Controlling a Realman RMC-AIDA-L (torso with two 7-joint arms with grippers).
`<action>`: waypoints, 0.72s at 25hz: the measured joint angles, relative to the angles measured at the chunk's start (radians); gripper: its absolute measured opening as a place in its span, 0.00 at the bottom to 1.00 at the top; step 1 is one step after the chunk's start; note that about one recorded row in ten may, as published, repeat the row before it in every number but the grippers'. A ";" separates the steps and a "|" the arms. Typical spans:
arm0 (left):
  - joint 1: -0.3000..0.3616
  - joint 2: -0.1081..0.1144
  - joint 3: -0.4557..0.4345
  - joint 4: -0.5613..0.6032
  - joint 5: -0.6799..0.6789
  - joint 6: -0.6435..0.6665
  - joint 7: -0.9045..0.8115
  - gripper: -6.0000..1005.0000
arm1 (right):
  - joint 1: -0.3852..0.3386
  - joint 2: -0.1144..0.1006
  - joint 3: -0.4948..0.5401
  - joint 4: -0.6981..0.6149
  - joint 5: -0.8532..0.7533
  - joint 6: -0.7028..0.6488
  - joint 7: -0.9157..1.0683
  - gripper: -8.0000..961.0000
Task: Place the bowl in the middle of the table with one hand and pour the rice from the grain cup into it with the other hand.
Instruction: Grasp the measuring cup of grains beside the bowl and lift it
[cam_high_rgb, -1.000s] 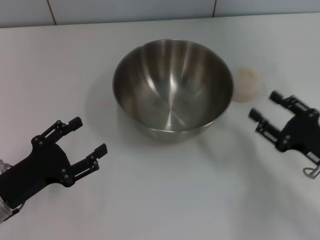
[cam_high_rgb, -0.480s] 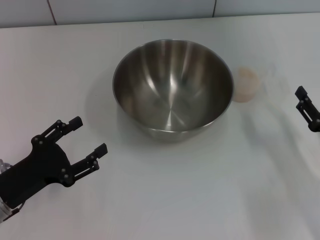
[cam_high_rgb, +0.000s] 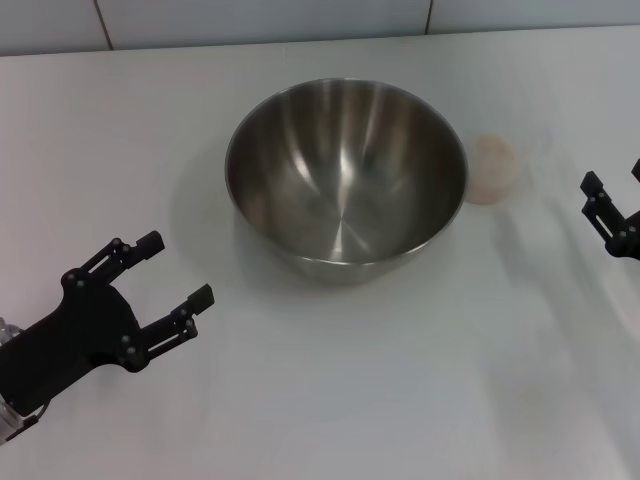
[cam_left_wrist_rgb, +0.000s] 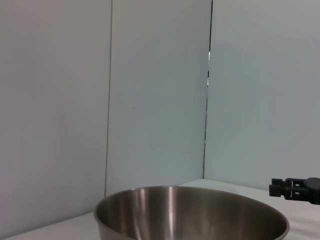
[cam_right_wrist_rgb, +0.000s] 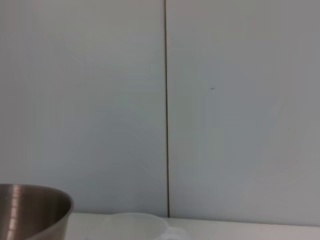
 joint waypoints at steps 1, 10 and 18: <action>0.000 0.000 0.000 0.000 -0.001 0.000 0.000 0.84 | 0.002 -0.001 0.000 0.000 0.000 0.000 0.000 0.68; 0.000 -0.001 0.000 -0.005 -0.002 -0.001 -0.001 0.84 | 0.048 -0.001 -0.002 -0.001 0.000 0.064 -0.001 0.68; 0.003 -0.002 0.000 -0.008 -0.003 -0.011 0.000 0.84 | 0.111 -0.001 0.002 -0.003 0.000 0.164 -0.002 0.68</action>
